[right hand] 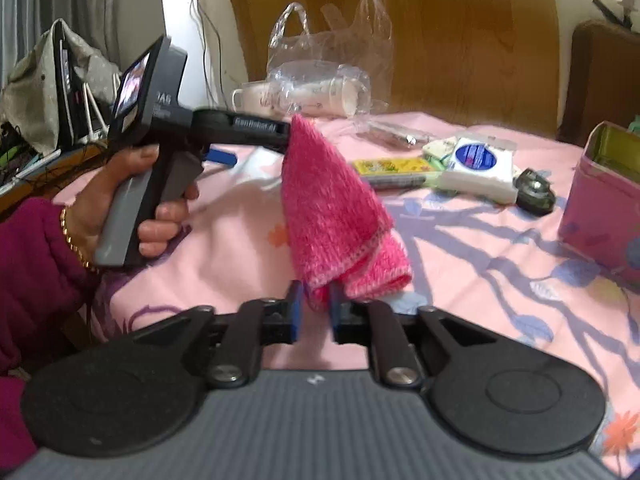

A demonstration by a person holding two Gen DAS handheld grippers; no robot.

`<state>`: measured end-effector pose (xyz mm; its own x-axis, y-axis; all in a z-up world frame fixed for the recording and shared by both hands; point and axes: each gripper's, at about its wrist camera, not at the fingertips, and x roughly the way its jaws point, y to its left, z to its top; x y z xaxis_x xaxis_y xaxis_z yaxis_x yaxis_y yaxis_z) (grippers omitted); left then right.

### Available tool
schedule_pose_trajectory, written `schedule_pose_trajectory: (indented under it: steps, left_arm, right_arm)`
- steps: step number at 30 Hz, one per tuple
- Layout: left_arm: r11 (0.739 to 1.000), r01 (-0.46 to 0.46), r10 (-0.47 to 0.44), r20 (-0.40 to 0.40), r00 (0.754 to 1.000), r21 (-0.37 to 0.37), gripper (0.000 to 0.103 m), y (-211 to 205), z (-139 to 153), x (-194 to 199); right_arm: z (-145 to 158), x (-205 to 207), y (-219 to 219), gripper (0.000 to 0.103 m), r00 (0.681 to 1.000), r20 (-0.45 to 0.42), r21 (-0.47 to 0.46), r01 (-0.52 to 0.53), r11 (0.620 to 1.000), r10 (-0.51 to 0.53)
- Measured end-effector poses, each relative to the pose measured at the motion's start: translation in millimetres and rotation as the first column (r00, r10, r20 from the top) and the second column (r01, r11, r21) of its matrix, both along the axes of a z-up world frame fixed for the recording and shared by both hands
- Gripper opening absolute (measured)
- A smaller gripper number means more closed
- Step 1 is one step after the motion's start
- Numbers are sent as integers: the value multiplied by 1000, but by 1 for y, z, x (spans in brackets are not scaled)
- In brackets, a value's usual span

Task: Organize soft objects
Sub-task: 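Lift the pink towel and drop it into the pink tin box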

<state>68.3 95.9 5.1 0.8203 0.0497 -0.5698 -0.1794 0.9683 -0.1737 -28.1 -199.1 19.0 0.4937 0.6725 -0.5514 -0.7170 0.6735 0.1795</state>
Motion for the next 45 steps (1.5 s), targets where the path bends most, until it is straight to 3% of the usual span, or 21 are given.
schedule_pose_trajectory:
  steps: [2,3,15,23,33,40,42,45]
  left_arm:
    - [1000,-4,4,3,1000,-3,99,1,0,-2]
    - [1000,-5,5,5,1000,-5,99,1,0,-2]
    - [1000,0,0,-1,1000,1,99,0,0,-2]
    - [1000,11,-11,-14,1000,-11,99,1,-1,0]
    - [984,68,-75,-37,996,-163,99,14,9,-40]
    - [954,210,-225,-44,973,-215,99,-15,24,-61]
    - [942,233,-256,-68,964,-242,99,-24,20,-57]
    - [929,247,-286,-108,952,-275,99,-35,11,-49]
  right_arm:
    - [3,0,-3,54,1000,23,31,18,999,-19]
    - [4,-1,-4,56,999,35,42,25,999,-26]
    - [2,1,-14,58,996,31,62,79,995,-81]
    - [10,2,-10,59,993,79,55,84,995,-88]
    - [15,16,19,73,987,160,6,-12,1000,11]
    - [-15,35,47,80,995,93,-99,-14,995,24]
    - [-17,36,45,82,997,77,-86,-14,996,21]
    - [-16,38,37,94,999,47,-49,8,999,-5]
